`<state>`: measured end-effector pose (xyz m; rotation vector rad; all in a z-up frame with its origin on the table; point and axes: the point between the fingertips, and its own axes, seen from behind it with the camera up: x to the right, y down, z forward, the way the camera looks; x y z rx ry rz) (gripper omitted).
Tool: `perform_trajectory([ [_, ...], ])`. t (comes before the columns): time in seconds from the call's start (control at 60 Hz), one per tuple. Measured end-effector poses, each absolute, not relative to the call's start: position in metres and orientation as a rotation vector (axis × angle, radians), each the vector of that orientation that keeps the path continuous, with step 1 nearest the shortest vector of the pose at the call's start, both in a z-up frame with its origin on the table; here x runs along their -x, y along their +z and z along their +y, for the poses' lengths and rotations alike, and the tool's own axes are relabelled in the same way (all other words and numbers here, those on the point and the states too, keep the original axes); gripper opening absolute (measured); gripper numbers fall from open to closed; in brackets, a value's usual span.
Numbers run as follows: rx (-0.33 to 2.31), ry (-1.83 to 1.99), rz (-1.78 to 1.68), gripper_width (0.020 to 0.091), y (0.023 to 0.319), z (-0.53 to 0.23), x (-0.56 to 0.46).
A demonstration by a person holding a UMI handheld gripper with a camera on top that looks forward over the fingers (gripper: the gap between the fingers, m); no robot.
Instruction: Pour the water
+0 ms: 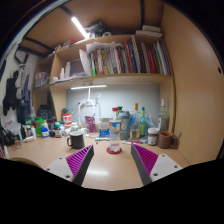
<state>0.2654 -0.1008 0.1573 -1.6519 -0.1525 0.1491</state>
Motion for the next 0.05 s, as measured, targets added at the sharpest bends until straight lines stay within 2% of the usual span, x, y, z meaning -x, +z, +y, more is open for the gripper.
perform_trajectory([
  [0.05, 1.647, 0.183, -0.145, 0.0828, 0.1584, -0.1126, -0.2651],
])
